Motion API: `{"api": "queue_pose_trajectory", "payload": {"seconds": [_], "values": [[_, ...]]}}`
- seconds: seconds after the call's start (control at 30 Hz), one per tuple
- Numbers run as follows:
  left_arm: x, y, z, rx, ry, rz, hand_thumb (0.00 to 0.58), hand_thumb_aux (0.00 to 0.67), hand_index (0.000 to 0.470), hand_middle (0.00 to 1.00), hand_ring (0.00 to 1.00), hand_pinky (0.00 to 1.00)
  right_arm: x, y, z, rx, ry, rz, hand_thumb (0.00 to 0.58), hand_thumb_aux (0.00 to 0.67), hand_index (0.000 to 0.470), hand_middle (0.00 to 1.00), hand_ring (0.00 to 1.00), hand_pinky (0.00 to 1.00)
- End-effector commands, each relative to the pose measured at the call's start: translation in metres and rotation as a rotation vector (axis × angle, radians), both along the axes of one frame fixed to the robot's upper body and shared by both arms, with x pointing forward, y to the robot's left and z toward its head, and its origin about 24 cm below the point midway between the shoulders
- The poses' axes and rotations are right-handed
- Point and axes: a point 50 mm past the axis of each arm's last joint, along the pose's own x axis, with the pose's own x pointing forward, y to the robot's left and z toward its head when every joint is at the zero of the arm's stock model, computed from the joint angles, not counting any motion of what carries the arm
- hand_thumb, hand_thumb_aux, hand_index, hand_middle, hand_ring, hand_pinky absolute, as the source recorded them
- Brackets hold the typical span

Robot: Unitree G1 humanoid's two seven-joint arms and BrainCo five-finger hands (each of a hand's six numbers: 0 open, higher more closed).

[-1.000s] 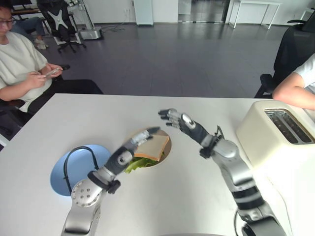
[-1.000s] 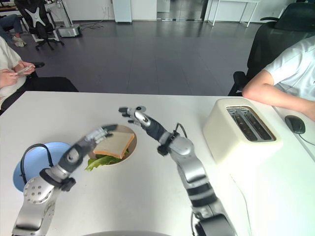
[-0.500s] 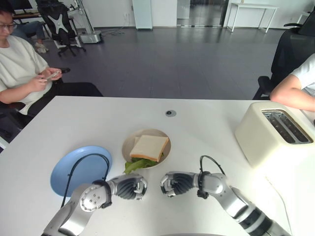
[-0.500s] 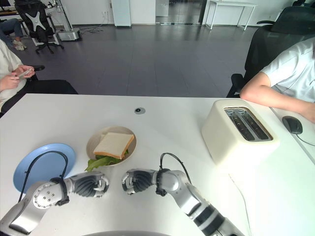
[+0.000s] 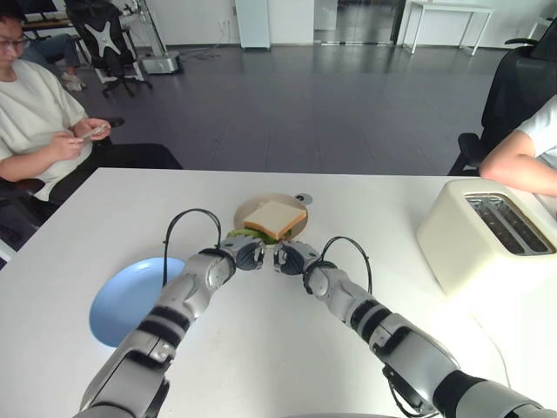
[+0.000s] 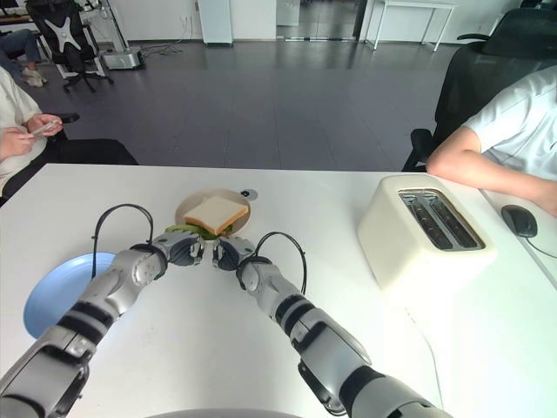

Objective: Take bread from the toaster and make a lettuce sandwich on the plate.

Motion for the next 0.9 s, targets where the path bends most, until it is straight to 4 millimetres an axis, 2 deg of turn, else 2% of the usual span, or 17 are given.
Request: {"api": "queue_pose_trajectory", "payload": {"seconds": [0.03,0.17,0.2,0.23,0.27,0.3,0.37,0.47,0.5,0.53,0.57,0.6,0.63,0.73,0.8,0.9], "values": [[0.022,-0.011,-0.005,0.043,-0.017,0.012,0.580,0.670,0.470,1.00,1.00,1.00,0.009,-0.004,0.000,-0.065,-0.044,-0.044,0.580,0.670,0.470,1.00,1.00,1.00],[0.040,-0.023,0.005,0.034,-0.085,0.030,0.580,0.670,0.470,1.00,1.00,1.00,0.015,0.001,0.012,-0.043,-0.108,-0.050,0.580,0.670,0.470,1.00,1.00,1.00],[0.042,-0.027,0.009,0.014,-0.105,0.022,0.580,0.670,0.470,1.00,1.00,1.00,0.016,0.001,0.015,-0.023,-0.122,-0.058,0.466,0.373,0.262,0.94,0.94,0.94],[0.043,-0.030,0.012,-0.011,-0.124,0.010,0.571,0.589,0.413,1.00,1.00,1.00,0.018,0.000,0.017,-0.004,-0.134,-0.067,0.000,0.000,0.000,0.74,0.74,0.74],[0.043,-0.031,0.014,-0.038,-0.141,-0.002,0.456,0.360,0.253,1.00,1.00,1.00,0.019,-0.001,0.020,0.018,-0.145,-0.077,0.000,0.000,0.000,0.39,0.39,0.39],[0.041,-0.032,0.016,-0.088,-0.151,-0.018,0.000,0.000,0.000,1.00,1.00,1.00,0.021,-0.004,0.022,0.043,-0.150,-0.089,0.000,0.000,0.000,0.03,0.03,0.03],[0.031,-0.034,0.015,-0.216,-0.150,-0.057,0.000,0.000,0.000,1.00,1.00,1.00,0.024,-0.014,0.023,0.106,-0.160,-0.117,0.000,0.000,0.000,0.00,0.00,0.00],[-0.001,-0.025,0.018,-0.460,-0.166,-0.086,0.000,0.000,0.000,0.99,0.99,0.99,0.024,-0.044,0.026,0.268,-0.187,-0.159,0.000,0.000,0.000,0.00,0.00,0.00],[-0.013,-0.021,0.022,-0.543,-0.171,-0.080,0.000,0.000,0.000,0.91,0.91,0.91,0.021,-0.055,0.029,0.331,-0.202,-0.166,0.000,0.000,0.000,0.00,0.00,0.00],[-0.028,-0.015,0.027,-0.621,-0.203,-0.068,0.000,0.000,0.000,0.67,0.67,0.67,0.012,-0.070,0.034,0.416,-0.221,-0.171,0.000,0.000,0.000,0.00,0.00,0.00],[-0.043,-0.009,0.031,-0.731,-0.212,-0.044,0.000,0.000,0.000,0.65,0.65,0.65,-0.001,-0.088,0.039,0.509,-0.238,-0.186,0.000,0.000,0.000,0.00,0.00,0.00],[-0.057,-0.003,0.035,-0.848,-0.221,-0.015,0.000,0.000,0.000,0.55,0.55,0.55,-0.018,-0.106,0.045,0.576,-0.262,-0.199,0.000,0.000,0.000,0.00,0.00,0.00],[-0.071,0.003,0.039,-0.935,-0.225,0.009,0.000,0.000,0.000,0.25,0.25,0.25,-0.036,-0.123,0.050,0.634,-0.282,-0.222,0.000,0.000,0.000,0.00,0.00,0.00],[-0.104,0.016,0.043,-1.180,-0.249,0.095,0.000,0.000,0.000,0.00,0.00,0.00,-0.085,-0.163,0.059,0.805,-0.280,-0.318,0.000,0.000,0.000,0.00,0.00,0.00],[-0.123,0.014,0.043,-1.307,-0.241,0.133,0.000,0.000,0.000,0.00,0.00,0.00,-0.112,-0.179,0.064,0.875,-0.278,-0.361,0.000,0.000,0.000,0.00,0.00,0.00],[-0.144,0.006,0.046,-1.380,-0.231,0.151,0.000,0.000,0.000,0.00,0.00,0.00,-0.141,-0.187,0.059,0.952,-0.227,-0.385,0.000,0.000,0.000,0.00,0.00,0.00]]}}
